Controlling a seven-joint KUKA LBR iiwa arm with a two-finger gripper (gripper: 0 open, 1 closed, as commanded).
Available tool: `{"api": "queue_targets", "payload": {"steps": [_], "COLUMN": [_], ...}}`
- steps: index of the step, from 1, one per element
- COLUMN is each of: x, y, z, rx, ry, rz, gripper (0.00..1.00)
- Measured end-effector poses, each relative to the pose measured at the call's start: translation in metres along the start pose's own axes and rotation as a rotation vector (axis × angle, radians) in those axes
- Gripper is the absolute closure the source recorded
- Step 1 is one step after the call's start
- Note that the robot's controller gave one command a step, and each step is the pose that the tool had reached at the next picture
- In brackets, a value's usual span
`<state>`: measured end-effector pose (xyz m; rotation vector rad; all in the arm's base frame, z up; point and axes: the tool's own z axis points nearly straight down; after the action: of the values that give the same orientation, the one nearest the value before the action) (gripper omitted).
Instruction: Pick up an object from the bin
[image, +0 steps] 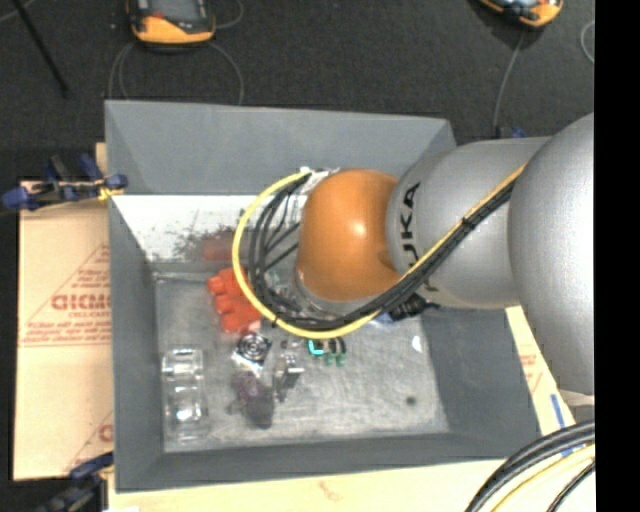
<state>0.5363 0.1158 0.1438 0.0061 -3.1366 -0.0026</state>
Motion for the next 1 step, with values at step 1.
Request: {"api": "queue_targets", "payload": {"steps": [1], "x": [0.011], "y": [-0.0125], "z": [0.0662], "rx": [0.0], "ry": [-0.037], "rz": [-0.224], "gripper": [0.0]}}
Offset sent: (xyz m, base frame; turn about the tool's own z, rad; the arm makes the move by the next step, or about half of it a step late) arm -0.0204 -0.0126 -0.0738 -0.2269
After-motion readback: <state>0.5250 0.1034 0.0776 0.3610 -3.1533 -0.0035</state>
